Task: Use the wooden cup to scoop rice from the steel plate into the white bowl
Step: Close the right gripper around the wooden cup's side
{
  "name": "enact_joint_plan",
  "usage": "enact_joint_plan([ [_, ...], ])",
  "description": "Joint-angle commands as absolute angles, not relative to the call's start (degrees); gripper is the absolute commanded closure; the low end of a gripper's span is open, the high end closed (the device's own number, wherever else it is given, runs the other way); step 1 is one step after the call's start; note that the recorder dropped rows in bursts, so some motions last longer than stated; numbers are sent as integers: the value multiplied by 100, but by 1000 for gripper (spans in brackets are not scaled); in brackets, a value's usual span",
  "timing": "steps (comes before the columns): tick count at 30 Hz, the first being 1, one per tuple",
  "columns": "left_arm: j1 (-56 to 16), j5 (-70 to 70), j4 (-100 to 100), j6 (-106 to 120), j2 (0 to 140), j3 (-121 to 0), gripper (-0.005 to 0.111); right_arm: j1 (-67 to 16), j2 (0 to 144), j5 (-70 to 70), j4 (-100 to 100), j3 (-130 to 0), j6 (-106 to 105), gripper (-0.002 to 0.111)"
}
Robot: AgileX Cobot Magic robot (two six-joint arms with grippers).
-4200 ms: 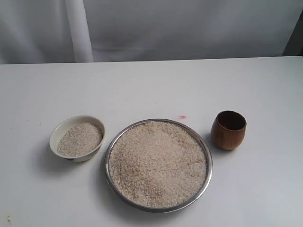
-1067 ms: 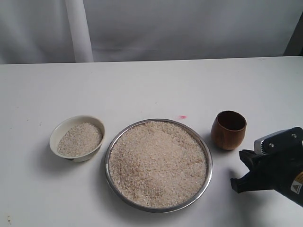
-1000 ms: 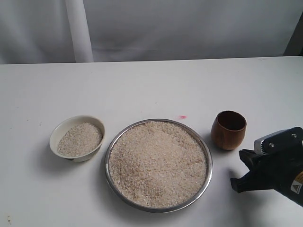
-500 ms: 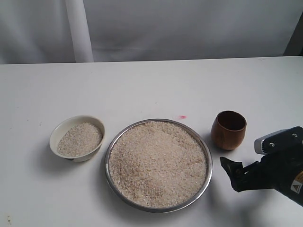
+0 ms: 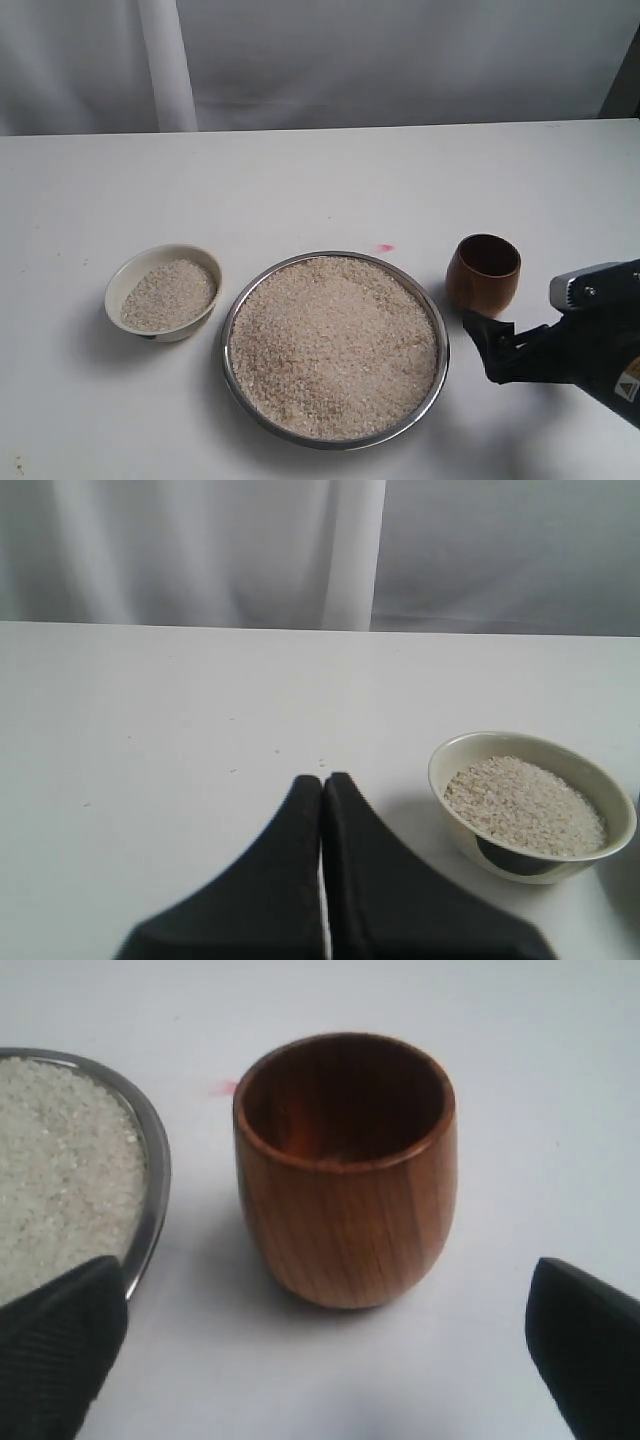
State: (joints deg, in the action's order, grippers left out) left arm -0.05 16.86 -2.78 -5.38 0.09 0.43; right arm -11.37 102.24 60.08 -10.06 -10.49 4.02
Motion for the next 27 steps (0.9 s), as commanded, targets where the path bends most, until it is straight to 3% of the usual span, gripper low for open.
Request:
enact_joint_plan([
  [1,-26,1630,-252,-552,0,0,107,-1146,10244,6577,-948,-1071,441,3],
  [12,-26,1630,-252,-552,0,0,107,-1146,10290,6230,-1026,-1640,485,3],
  [27,-26,1630,-252,-552,0,0,107,-1146,12318,6996,-839,-2685,257,3],
])
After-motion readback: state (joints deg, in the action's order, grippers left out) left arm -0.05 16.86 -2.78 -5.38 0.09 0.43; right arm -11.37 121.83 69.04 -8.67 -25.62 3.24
